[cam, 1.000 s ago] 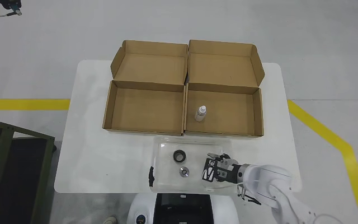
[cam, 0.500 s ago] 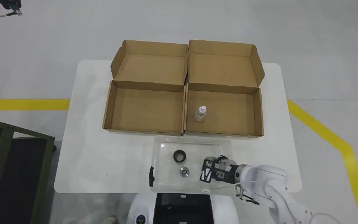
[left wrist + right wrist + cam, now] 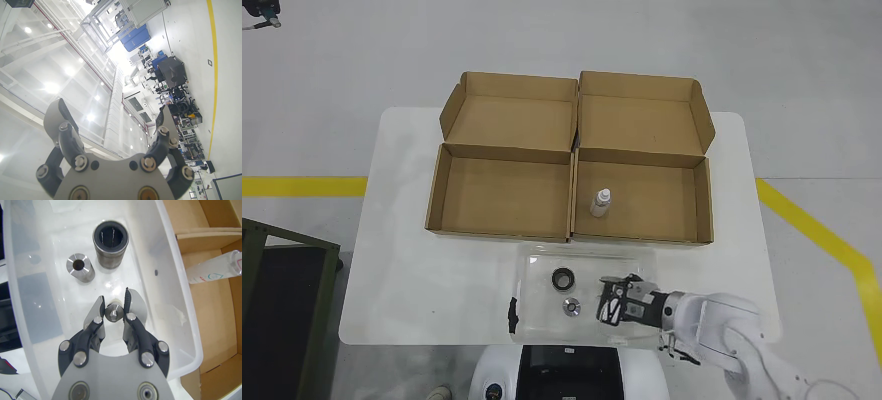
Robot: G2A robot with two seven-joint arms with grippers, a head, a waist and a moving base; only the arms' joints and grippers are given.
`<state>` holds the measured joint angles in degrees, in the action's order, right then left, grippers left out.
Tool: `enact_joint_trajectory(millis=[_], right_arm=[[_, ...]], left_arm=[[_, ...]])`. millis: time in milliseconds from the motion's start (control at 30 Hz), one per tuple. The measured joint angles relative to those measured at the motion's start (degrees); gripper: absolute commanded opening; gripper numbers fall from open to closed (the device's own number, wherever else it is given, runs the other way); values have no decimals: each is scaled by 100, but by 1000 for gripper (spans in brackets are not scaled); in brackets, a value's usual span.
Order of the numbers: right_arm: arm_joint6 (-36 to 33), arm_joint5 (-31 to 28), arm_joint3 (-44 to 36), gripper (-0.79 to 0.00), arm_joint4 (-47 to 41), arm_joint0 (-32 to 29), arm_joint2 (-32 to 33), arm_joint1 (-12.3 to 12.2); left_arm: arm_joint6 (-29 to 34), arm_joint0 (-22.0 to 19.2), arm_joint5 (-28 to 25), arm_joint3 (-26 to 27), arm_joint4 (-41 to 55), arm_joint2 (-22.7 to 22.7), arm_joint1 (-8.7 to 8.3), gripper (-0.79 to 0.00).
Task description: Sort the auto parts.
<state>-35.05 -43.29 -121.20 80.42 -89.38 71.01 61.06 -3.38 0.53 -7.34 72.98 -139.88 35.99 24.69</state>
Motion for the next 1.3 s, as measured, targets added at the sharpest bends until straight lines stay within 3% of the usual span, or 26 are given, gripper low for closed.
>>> enact_joint_trajectory(millis=[733, 1300], right_arm=[[2091, 357, -208, -785, -2531, -18, 321, 23], [2883, 137, -64, -785, -4616, -147, 719, 11]], left_arm=[[0, 0, 0, 0, 0, 0, 0, 0], [0, 0, 0, 0, 0, 0, 0, 0]])
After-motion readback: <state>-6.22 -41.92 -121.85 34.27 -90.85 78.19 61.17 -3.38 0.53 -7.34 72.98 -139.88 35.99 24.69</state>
